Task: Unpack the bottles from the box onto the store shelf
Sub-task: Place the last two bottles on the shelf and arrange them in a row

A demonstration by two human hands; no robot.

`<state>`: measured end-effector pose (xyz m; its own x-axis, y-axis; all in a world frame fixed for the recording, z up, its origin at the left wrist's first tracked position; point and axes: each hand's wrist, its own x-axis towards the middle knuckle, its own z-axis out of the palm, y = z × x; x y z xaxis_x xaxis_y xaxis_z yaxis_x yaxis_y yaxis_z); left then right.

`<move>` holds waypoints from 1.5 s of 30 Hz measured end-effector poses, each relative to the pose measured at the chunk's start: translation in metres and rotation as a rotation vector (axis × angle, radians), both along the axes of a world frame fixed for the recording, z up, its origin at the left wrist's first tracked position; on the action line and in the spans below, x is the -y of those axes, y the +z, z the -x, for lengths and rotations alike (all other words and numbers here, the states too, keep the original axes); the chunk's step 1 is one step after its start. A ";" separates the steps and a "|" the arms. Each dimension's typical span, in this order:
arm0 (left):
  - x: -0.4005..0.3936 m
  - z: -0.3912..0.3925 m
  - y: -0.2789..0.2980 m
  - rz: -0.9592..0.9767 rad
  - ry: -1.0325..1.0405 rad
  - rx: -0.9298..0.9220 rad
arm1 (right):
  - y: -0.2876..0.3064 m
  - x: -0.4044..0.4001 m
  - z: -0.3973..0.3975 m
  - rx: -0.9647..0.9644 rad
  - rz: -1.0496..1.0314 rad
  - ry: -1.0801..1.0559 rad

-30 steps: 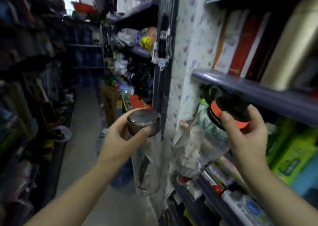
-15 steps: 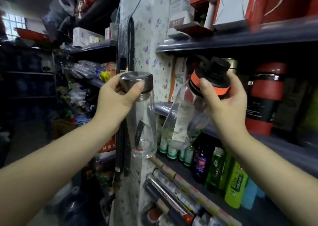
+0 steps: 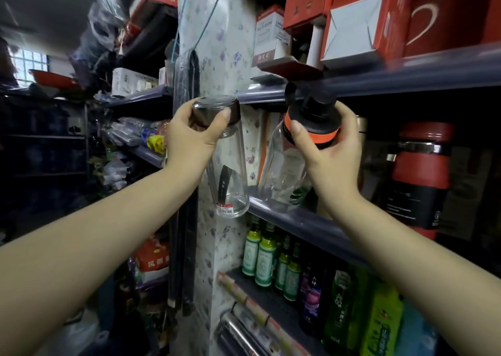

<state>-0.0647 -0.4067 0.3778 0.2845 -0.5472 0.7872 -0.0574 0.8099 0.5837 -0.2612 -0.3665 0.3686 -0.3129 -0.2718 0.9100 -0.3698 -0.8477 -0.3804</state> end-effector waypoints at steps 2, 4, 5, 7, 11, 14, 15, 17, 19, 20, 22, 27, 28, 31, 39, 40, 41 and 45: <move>0.012 0.005 0.001 -0.001 -0.001 -0.005 | -0.002 0.008 0.001 -0.007 -0.005 -0.012; 0.022 0.011 0.002 0.008 -0.019 -0.015 | -0.003 0.015 0.001 -0.001 -0.010 -0.014; 0.027 0.014 0.003 0.013 -0.022 -0.014 | -0.005 0.019 0.000 0.006 -0.010 -0.013; 0.039 0.019 0.003 0.018 -0.022 -0.018 | -0.006 0.027 -0.001 0.011 -0.009 -0.029; 0.065 0.029 0.006 0.035 -0.073 -0.052 | -0.005 0.040 -0.006 0.008 -0.021 -0.121; 0.084 0.034 0.011 0.048 -0.126 -0.054 | -0.003 0.051 -0.012 0.000 -0.040 -0.180; 0.091 0.036 0.012 0.048 -0.142 -0.051 | -0.003 0.056 -0.013 0.002 -0.047 -0.193; 0.104 0.039 0.015 0.048 -0.158 -0.028 | -0.001 0.064 -0.017 0.008 -0.070 -0.231; 0.116 0.042 0.016 0.045 -0.180 -0.010 | -0.001 0.071 -0.021 0.033 -0.109 -0.264; 0.121 0.044 0.016 0.040 -0.188 -0.006 | 0.000 0.075 -0.023 0.046 -0.127 -0.279; 0.131 0.047 0.014 0.026 -0.209 -0.003 | 0.000 0.082 -0.026 0.052 -0.150 -0.319; 0.154 0.050 0.013 -0.029 -0.226 0.017 | 0.010 0.100 -0.032 0.045 -0.221 -0.428; 0.158 0.050 0.015 -0.040 -0.229 0.029 | 0.014 0.103 -0.032 0.050 -0.237 -0.454; 0.171 0.054 0.022 -0.081 -0.233 0.063 | 0.024 0.112 -0.032 0.042 -0.289 -0.486; 0.210 0.067 0.028 -0.147 -0.221 0.122 | 0.035 0.135 -0.041 -0.071 -0.376 -0.493; 0.213 0.068 0.025 -0.155 -0.231 0.137 | 0.035 0.136 -0.042 -0.077 -0.379 -0.497; 0.216 0.069 0.022 -0.162 -0.248 0.139 | 0.035 0.137 -0.042 -0.082 -0.382 -0.499; 0.225 0.070 0.016 -0.152 -0.301 0.104 | 0.034 0.139 -0.039 -0.094 -0.372 -0.510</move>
